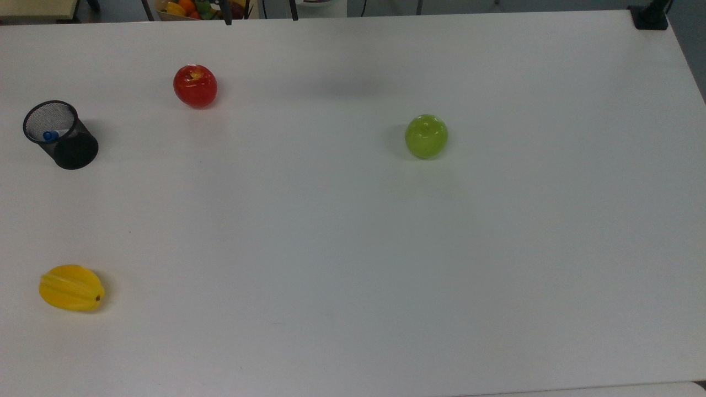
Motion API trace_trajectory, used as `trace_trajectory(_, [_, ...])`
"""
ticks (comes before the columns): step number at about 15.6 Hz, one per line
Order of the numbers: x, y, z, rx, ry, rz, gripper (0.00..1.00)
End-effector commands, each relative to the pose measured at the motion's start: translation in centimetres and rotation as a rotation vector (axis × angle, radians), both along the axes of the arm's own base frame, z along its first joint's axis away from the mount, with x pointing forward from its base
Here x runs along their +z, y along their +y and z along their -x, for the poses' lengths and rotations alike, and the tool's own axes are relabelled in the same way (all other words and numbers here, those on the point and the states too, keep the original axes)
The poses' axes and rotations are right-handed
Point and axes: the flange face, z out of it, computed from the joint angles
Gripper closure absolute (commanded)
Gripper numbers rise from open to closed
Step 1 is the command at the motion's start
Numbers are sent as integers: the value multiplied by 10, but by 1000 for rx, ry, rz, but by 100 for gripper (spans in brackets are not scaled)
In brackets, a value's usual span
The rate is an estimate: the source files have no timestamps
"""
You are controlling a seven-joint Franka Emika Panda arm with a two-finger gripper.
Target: Take marker pen
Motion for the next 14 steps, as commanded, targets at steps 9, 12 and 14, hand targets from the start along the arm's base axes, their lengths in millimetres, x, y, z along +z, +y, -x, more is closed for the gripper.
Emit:
trace_trajectory(9, [6, 1, 10, 20, -4, 14, 0])
trace_trajectory(12, [7, -5, 10, 17, -10, 15, 0])
trace_trajectory(14, [7, -9, 9, 18, -15, 27, 0])
